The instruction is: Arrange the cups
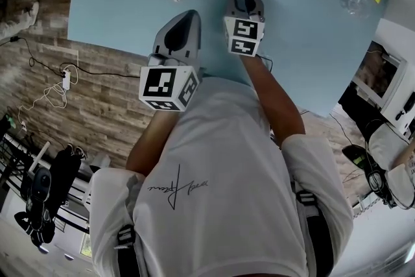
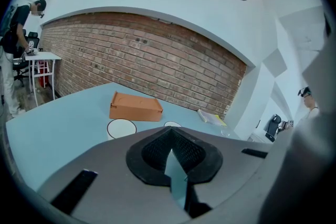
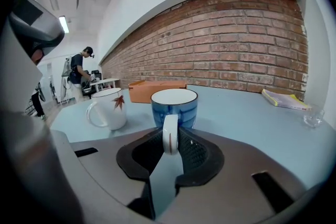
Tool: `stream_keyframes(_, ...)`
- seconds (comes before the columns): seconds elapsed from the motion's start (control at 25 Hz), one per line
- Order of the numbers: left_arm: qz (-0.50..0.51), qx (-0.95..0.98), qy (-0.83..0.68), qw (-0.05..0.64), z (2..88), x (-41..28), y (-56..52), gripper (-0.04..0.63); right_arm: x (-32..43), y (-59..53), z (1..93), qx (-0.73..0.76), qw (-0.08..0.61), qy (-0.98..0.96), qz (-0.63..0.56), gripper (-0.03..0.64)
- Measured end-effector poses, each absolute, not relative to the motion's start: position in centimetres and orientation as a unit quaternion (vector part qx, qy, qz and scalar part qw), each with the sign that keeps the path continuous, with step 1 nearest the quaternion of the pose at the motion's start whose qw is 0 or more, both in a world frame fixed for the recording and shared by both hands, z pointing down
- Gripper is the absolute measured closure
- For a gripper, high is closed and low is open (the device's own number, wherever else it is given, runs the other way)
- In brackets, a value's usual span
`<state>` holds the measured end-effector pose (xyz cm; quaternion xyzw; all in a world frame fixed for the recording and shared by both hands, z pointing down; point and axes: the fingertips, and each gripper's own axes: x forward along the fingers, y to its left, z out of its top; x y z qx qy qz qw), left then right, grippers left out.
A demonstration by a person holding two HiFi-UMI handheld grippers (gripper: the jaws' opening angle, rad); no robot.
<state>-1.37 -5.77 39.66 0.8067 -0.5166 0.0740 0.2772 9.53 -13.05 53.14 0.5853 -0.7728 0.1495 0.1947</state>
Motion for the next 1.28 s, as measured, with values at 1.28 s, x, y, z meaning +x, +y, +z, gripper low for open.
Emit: stream_keyframes(1.28,0.053,0.807,-0.521,0.274,39.2,-2.3,-5.1,0.589,9.4,-12.1,51.3,0.563,0.185,-0.79,0.158,0.554)
